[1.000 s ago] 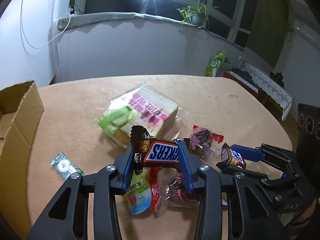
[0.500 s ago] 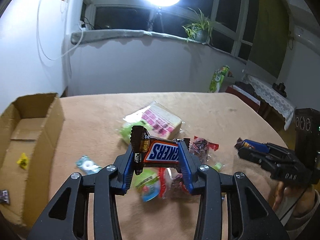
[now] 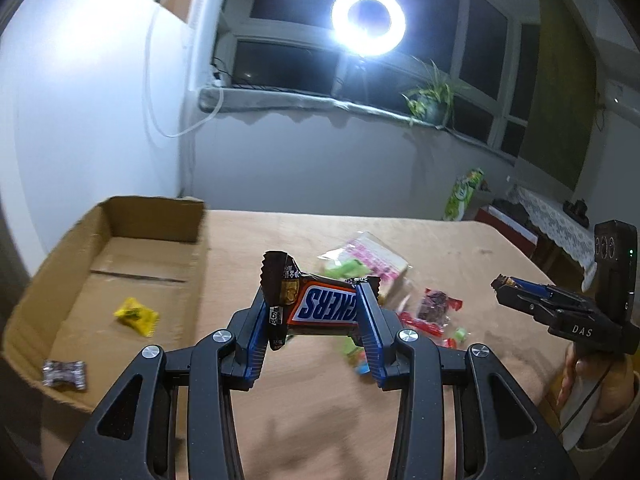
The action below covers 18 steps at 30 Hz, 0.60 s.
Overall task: Organize snacks
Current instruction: 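Carry both Snickers bars to the box and release them inside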
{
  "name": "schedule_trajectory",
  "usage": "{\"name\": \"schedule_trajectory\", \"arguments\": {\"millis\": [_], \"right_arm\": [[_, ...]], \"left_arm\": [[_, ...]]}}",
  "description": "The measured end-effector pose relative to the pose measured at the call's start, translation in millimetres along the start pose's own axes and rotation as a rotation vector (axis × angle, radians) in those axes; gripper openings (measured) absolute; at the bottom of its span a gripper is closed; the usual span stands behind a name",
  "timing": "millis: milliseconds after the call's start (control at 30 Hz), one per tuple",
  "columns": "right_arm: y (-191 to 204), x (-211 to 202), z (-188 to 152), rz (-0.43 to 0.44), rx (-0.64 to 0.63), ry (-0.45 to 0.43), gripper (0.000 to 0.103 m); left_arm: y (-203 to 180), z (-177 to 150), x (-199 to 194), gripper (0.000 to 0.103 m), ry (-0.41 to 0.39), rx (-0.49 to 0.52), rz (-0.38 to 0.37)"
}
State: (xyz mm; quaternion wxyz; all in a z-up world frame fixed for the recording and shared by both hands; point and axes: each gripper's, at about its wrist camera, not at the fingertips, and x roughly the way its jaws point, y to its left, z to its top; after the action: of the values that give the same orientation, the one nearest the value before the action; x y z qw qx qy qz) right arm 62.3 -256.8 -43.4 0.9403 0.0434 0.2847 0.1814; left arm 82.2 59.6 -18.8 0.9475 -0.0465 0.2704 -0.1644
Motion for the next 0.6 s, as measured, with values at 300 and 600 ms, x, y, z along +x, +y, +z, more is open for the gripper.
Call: {"name": "schedule_trajectory", "arguments": {"millis": [300, 600], "right_arm": [[70, 20, 23, 0.07, -0.113, 0.001, 0.06], [155, 53, 52, 0.184, -0.236, -0.011, 0.06]], "left_arm": [[52, -8, -34, 0.039, -0.053, -0.073, 0.083], [108, -16, -57, 0.039, -0.083, -0.144, 0.193]]}}
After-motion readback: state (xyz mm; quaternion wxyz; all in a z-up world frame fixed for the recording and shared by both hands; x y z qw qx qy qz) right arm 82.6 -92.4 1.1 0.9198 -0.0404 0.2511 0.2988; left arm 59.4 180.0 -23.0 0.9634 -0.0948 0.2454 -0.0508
